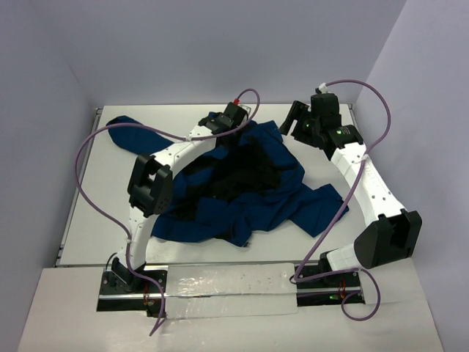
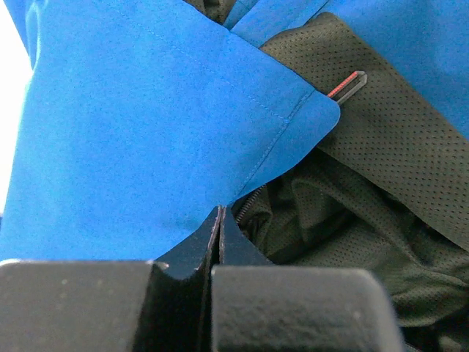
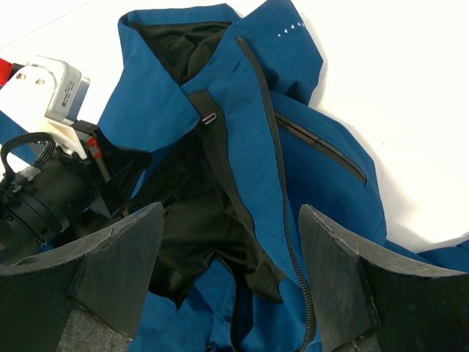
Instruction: Zip up the jacket
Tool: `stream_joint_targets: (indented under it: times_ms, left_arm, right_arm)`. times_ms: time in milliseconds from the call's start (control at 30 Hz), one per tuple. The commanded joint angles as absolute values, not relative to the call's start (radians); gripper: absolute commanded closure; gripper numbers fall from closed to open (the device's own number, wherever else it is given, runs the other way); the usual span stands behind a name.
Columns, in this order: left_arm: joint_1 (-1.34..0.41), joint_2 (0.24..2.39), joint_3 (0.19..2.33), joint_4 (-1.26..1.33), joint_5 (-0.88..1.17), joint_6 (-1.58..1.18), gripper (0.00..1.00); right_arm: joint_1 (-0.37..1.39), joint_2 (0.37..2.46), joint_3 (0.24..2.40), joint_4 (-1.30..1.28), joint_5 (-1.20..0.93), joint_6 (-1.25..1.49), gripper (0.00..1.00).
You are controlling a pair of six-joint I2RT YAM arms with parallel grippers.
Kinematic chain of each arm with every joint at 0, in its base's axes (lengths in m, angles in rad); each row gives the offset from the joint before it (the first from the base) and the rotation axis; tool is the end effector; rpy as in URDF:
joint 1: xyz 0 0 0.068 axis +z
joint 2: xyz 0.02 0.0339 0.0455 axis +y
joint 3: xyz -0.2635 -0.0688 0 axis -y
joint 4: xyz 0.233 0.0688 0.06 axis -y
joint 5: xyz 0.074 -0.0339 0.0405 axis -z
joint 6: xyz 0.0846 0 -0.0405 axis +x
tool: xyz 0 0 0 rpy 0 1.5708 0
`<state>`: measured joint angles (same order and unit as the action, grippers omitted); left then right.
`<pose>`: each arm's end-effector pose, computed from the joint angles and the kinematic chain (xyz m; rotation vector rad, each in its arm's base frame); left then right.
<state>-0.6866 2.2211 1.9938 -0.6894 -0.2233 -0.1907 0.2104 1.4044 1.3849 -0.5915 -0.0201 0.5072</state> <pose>0.4104 -0.3122 0.2050 0.5124 2.4046 -0.1046 0.3325 0.0728 0.3378 0.3159 2.1914 0.4255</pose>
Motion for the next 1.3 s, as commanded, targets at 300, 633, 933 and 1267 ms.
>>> stream_joint_targets:
  times_ms: [300,633,933,1267]
  left_arm:
    - [-0.672,2.196,1.954,-0.612,-0.145,-0.252,0.86]
    - [-0.651,2.004,1.740,-0.456,-0.021,-0.283,0.13]
    - [-0.694,2.079,1.817,-0.531,-0.188,-0.209,0.24]
    - [-0.715,2.150,1.884,-0.557,-0.257,-0.156,0.31]
  right_arm:
    - [0.202,1.351,1.367,-0.578,-0.019,0.492,0.19]
    - [0.202,1.354,1.386,-0.578,-0.005,0.474,0.19]
    - [0.202,1.374,1.418,-0.582,-0.003,0.462,0.19]
    - [0.202,1.362,1.410,-0.586,-0.003,0.456,0.19]
